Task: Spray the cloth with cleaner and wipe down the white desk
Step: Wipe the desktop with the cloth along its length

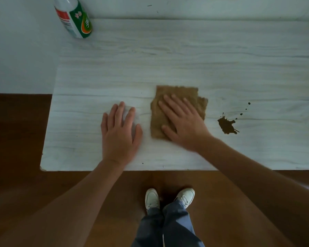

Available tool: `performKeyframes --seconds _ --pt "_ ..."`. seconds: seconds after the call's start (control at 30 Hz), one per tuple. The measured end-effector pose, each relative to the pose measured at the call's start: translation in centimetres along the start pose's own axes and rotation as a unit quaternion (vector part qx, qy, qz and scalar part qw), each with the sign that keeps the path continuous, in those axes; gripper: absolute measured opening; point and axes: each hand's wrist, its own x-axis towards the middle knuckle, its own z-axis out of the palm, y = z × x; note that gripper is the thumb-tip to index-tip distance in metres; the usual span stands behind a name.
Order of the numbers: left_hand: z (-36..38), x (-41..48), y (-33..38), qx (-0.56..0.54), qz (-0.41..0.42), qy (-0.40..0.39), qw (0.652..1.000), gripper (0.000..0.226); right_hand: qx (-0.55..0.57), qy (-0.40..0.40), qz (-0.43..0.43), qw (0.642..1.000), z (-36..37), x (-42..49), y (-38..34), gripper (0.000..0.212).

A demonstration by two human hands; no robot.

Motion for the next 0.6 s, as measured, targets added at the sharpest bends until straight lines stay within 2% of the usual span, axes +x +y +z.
performKeyframes --seconds 0.13,0.23,0.37,0.5,0.6 --pt "0.0 0.0 0.0 0.018 0.0 -0.007 1.0 0.058 0.027 0.043 0.107 0.993 -2.0 9.7 2.7 0.072" --pt "0.0 0.0 0.0 0.023 0.0 -0.004 1.0 0.058 0.02 0.043 0.14 0.989 -2.3 12.5 2.8 0.07" --pt "0.0 -0.1 0.0 0.015 -0.001 0.004 1.0 0.057 0.032 0.049 0.11 0.992 -1.0 6.5 -0.1 0.071" --pt "0.1 -0.1 0.0 -0.011 -0.004 0.023 1.0 0.055 0.022 0.007 0.047 0.999 0.6 -3.2 -3.7 0.072" --pt "0.2 -0.1 -0.1 -0.007 0.005 0.025 1.0 0.054 0.009 -0.013 0.013 1.0 1.5 -5.8 -3.6 0.072"
